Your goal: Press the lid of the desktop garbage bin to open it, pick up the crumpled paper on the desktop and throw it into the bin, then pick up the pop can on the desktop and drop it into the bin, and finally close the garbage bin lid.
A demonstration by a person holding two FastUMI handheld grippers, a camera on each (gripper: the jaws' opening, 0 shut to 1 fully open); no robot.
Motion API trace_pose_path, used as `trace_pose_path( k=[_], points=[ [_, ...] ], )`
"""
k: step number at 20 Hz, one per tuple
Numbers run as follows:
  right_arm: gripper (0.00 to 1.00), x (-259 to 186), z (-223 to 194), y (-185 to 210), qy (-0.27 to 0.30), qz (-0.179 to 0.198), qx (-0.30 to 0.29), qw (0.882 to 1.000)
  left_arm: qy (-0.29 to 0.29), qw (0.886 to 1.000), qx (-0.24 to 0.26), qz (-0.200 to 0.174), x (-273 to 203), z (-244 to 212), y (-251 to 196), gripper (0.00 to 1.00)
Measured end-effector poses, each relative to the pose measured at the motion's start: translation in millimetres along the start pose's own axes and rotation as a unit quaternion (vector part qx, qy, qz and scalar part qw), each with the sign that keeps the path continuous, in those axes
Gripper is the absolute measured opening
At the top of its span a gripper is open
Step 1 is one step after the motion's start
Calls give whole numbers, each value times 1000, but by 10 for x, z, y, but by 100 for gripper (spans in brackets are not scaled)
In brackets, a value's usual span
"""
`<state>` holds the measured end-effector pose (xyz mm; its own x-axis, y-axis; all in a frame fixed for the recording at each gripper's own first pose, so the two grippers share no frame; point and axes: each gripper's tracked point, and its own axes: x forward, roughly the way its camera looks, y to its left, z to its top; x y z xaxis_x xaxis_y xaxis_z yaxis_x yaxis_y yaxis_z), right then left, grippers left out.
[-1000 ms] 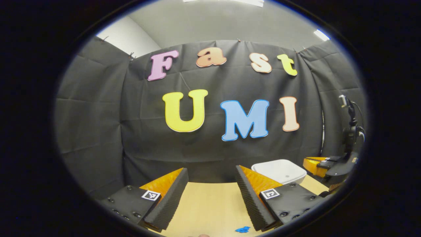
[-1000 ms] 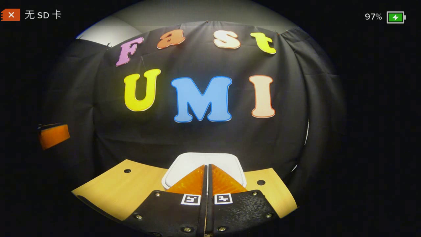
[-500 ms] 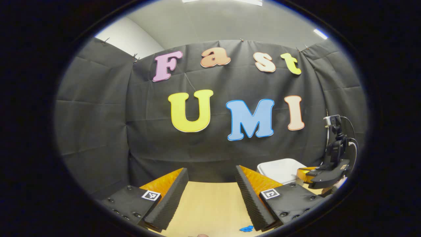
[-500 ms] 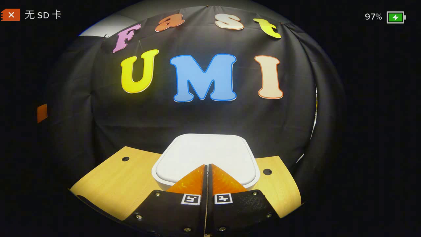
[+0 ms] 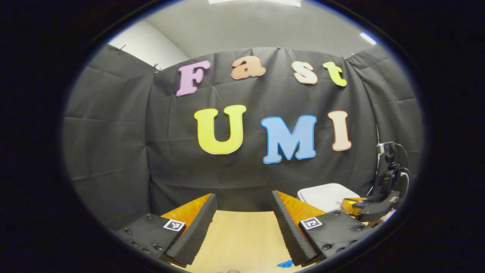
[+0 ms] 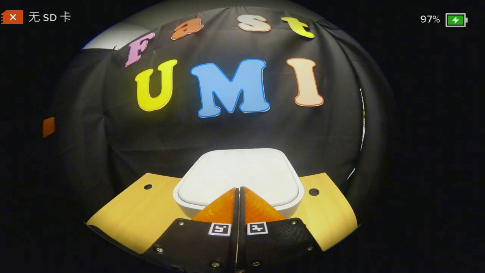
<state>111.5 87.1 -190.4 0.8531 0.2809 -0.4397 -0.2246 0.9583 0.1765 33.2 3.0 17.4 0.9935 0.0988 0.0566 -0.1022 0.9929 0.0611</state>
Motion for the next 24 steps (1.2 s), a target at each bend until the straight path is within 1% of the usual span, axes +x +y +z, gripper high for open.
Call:
trace_pose_path(
  k=[3,7,8,10,13,16,24],
  points=[
    [2,-1,-23,-8,9,0,-10,1000,-1,1000,-3,-12,30,11,-55,95],
    [2,-14,24,-12,20,5,9,1000,-6,999,-11,-30,36,68,-161,95],
    [2,-28,65,-4,15,11,8,1000,-7,999,-11,-34,29,67,-184,95],
    [1,-90,150,-55,-3,4,-1,1000,-5,999,-14,-41,18,51,-255,95],
    [1,-244,455,-62,-48,-3,-4,999,6,998,-27,-50,-18,-38,-337,95],
    [1,-344,558,-18,-59,3,-5,998,11,998,-33,-54,-36,-71,-369,95],
    [1,-678,883,-29,-98,-3,8,995,14,998,-29,-62,-59,-136,-431,95]
  ],
)
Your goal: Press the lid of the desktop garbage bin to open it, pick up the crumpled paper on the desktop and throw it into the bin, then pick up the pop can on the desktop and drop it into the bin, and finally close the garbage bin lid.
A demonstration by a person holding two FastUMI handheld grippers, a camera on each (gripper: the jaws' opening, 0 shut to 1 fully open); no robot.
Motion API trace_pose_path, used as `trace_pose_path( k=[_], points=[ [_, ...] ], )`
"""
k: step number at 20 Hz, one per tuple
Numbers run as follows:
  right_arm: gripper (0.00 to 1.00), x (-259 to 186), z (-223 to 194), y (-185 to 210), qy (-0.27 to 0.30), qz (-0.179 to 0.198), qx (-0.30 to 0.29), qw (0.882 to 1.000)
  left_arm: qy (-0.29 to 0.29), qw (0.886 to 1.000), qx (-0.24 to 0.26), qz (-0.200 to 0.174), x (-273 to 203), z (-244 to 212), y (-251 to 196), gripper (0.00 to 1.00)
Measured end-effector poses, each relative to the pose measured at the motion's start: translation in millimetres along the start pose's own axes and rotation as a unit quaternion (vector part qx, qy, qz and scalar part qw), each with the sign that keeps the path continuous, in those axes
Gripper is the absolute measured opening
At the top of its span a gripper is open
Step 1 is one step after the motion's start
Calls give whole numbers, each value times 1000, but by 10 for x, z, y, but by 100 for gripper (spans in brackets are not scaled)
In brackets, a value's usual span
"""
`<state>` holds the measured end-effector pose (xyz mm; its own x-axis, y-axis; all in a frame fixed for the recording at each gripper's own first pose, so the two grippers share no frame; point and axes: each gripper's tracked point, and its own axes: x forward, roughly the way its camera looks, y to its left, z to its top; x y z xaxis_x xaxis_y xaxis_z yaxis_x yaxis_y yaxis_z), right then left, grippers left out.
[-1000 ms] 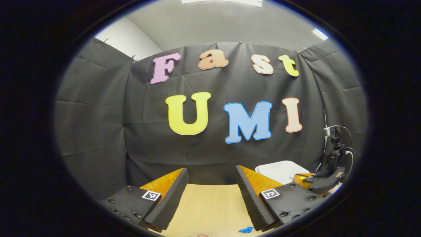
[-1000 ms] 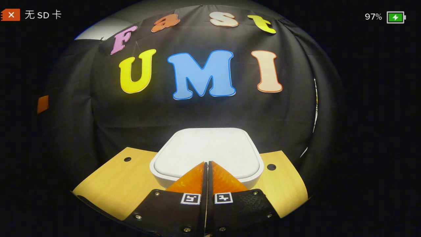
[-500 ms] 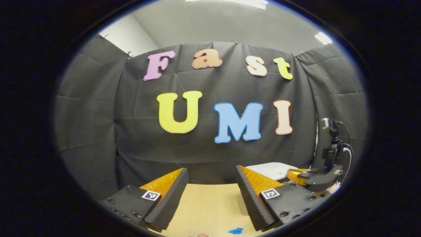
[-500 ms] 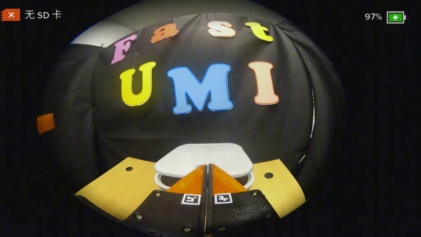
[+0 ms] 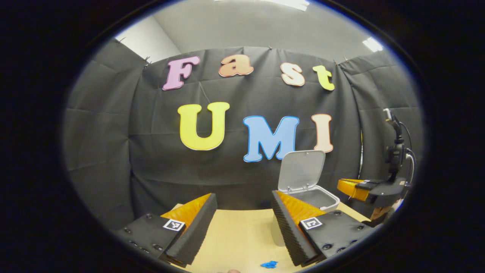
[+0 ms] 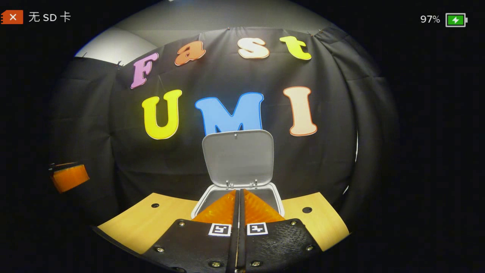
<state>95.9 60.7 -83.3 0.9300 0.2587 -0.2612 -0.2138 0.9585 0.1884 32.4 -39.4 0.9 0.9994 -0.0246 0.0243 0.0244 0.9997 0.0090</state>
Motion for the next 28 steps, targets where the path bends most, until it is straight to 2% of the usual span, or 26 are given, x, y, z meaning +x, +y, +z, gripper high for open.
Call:
trace_pose_path(
  k=[4,8,10,11,13,15,17,20,21,22,28],
  points=[
    [1,-168,186,17,-20,-10,-11,1000,8,1000,3,-9,30,-108,-104,95],
    [4,-336,430,64,-46,-4,4,999,20,999,-6,-26,152,-259,-195,95],
    [15,-433,545,53,-58,-5,7,998,30,999,-3,-35,227,-410,-225,95],
    [25,-453,590,38,-62,-7,9,998,37,999,0,-40,262,-501,-249,96],
    [33,-532,690,2,-69,-13,12,997,48,998,5,-47,322,-686,-278,95],
    [34,-602,756,-45,-79,-21,12,997,58,997,8,-60,370,-860,-350,96],
    [41,-665,805,-87,-83,-28,7,996,68,995,11,-73,420,-1038,-419,96],
    [45,-715,838,-112,-84,-41,-6,996,82,991,5,-101,466,-1338,-585,96],
    [58,-729,854,-156,-84,-45,-9,995,88,990,3,-109,489,-1458,-638,96],
    [54,-746,869,-171,-83,-49,-11,995,97,989,2,-114,495,-1601,-677,96],
    [54,-887,916,-340,-87,-74,-24,993,152,978,23,-140,467,-2492,-844,96]
  ],
)
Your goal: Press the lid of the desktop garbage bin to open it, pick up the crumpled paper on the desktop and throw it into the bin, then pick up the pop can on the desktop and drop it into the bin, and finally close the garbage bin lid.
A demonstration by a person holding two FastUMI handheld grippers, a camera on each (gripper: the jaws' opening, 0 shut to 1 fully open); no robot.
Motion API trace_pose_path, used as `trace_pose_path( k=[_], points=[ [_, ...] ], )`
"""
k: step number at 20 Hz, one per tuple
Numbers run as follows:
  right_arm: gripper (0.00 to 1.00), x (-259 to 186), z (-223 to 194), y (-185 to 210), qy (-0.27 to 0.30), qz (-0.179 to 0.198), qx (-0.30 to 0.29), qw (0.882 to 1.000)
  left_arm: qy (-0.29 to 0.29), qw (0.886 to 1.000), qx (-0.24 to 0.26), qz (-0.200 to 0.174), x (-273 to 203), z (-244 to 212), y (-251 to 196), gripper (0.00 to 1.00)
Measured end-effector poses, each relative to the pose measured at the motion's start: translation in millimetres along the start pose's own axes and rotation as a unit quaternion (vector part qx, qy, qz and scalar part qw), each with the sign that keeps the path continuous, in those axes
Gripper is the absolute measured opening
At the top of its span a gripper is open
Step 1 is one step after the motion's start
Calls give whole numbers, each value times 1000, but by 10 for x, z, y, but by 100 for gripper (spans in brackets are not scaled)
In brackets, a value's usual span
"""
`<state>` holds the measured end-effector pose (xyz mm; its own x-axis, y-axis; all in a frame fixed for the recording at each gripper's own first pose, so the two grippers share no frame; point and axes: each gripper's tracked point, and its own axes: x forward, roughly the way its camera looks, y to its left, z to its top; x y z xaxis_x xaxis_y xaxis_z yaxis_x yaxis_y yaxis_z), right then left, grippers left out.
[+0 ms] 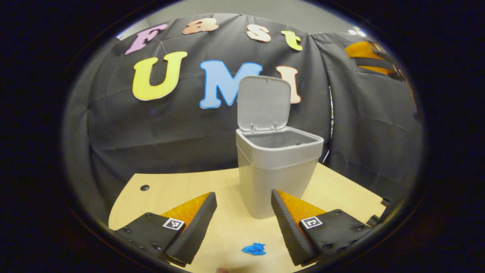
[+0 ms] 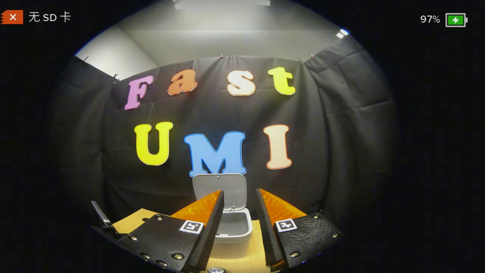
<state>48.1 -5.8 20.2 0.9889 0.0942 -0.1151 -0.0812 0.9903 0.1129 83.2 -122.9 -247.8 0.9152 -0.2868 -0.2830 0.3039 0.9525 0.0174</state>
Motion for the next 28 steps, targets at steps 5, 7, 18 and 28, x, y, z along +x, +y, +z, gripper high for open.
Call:
trace_pose_path(
  k=[5,7,18,28],
  points=[
    [54,3,43,-155,1,-15,-3,1000,58,998,-7,-2,152,-723,-40,96],
    [54,7,37,-219,2,-21,-9,1000,83,997,-4,-1,205,-987,-40,96],
    [54,71,-139,-412,34,-29,-38,998,168,986,-18,6,411,-1966,-149,96],
    [55,94,-276,-502,60,-30,-64,996,194,981,-10,15,446,-2355,-211,97]
  ],
)
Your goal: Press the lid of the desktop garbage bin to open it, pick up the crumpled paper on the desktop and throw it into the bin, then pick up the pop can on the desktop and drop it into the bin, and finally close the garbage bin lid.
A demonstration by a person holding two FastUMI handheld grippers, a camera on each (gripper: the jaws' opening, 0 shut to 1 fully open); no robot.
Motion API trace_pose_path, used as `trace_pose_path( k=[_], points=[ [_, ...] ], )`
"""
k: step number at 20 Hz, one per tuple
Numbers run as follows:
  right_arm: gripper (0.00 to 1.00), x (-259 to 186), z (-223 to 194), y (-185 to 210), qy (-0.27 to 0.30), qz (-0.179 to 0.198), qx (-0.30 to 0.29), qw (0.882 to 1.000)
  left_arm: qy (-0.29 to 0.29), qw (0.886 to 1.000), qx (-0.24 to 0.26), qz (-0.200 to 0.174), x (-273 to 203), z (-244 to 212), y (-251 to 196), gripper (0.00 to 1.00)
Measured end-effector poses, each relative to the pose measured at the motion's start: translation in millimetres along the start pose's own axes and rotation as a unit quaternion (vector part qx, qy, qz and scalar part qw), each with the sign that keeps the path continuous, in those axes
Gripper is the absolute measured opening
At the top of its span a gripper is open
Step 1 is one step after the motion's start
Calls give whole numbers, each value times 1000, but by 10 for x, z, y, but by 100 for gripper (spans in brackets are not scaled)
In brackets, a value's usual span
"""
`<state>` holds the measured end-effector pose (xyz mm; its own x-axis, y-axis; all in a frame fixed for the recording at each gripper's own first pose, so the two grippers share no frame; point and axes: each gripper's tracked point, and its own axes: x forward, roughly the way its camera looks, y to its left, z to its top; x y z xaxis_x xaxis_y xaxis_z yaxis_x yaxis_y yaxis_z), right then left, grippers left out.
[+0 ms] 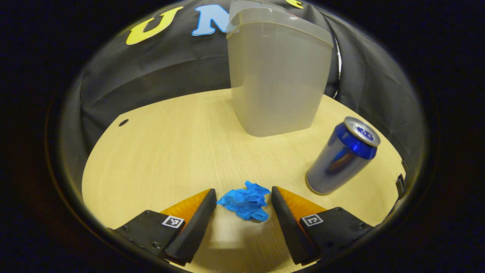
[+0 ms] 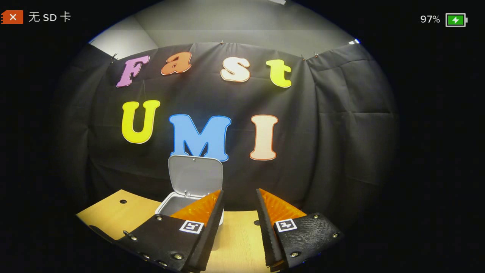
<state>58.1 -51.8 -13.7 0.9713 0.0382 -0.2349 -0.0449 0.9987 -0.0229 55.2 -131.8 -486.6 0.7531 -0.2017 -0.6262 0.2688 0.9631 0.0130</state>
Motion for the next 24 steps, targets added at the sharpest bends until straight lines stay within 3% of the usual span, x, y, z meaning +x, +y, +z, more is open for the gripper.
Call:
trace_pose_path(
  k=[5,9,12,13,15,18,20,24],
  points=[
    [55,20,-93,44,14,7,-7,1000,-9,1000,8,11,33,25,31,97],
    [54,7,-135,90,19,13,-16,1000,-8,1000,6,22,40,28,36,57],
    [54,-6,-169,106,23,15,-18,999,-16,999,14,47,4,85,115,53],
    [55,-14,-185,104,25,16,-18,999,-17,999,9,50,-20,114,131,39],
    [55,-19,-200,111,26,18,-16,999,-22,998,-3,55,-51,171,179,35],
    [55,-21,-210,133,26,22,-14,999,-39,997,-13,67,-148,342,278,39],
    [55,-18,-217,154,26,26,-13,999,-55,995,-29,73,-248,512,357,35],
    [55,-14,-221,212,23,38,-4,999,-92,991,-54,85,-475,901,501,37]
  ],
)
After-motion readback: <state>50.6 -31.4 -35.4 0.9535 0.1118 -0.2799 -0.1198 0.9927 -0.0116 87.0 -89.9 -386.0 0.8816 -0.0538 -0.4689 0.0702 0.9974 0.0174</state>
